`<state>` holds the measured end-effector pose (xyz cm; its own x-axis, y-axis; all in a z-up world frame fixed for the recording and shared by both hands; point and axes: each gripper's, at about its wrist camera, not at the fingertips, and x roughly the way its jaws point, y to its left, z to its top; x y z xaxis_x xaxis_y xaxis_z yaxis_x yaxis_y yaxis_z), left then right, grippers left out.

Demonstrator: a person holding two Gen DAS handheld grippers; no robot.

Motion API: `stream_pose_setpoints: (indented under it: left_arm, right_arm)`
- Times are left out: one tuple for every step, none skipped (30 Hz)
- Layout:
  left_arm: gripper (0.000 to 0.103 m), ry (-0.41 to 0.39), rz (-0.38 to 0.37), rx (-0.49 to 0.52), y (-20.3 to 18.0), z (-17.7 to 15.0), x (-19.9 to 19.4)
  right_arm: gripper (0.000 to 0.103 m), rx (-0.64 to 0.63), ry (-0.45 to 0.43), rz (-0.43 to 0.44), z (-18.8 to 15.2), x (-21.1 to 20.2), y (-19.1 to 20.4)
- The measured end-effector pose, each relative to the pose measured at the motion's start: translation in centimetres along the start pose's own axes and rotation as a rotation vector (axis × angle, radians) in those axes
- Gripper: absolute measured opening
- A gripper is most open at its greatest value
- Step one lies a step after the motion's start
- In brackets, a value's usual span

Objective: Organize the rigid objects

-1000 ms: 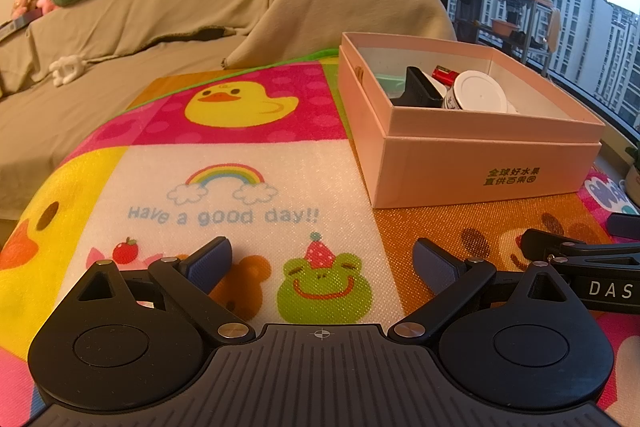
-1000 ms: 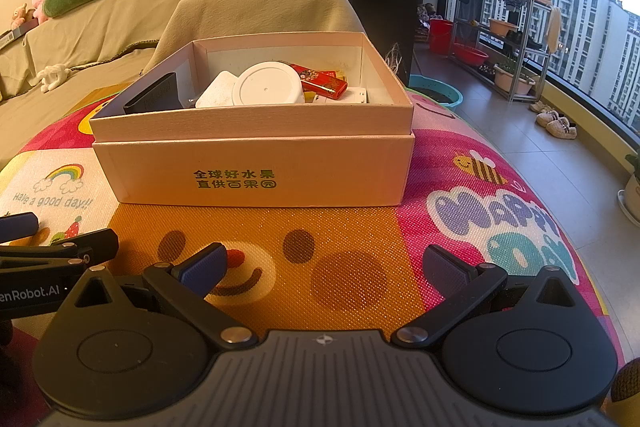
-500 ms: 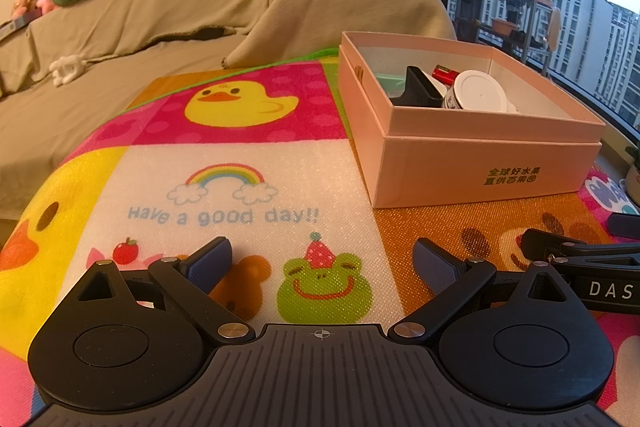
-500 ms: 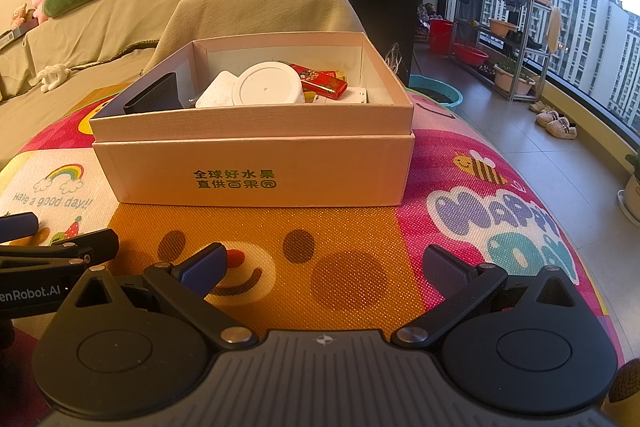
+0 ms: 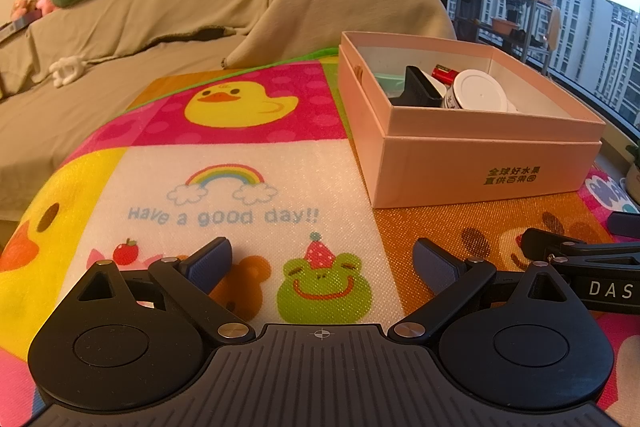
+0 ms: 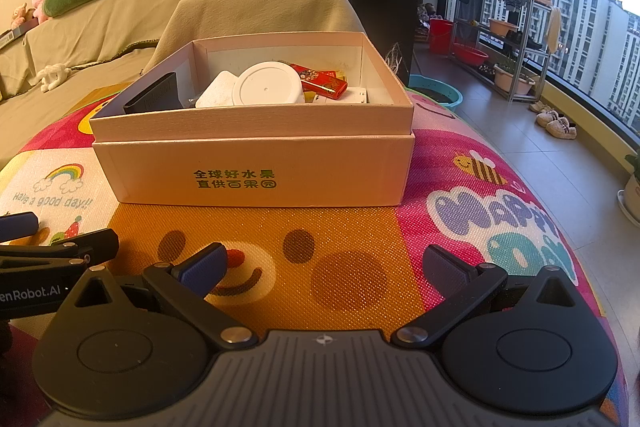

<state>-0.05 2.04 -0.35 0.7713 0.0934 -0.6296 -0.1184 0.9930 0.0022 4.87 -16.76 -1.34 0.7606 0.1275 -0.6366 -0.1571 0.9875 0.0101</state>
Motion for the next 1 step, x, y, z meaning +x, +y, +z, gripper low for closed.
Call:
stream_pose_setpoints:
  left_arm:
    - [0.1,0.0,0.0,-0.001,-0.01,-0.01,0.0]
  right_arm:
    - [0.103,0.0,0.0,0.0,0.0,0.0,0.0]
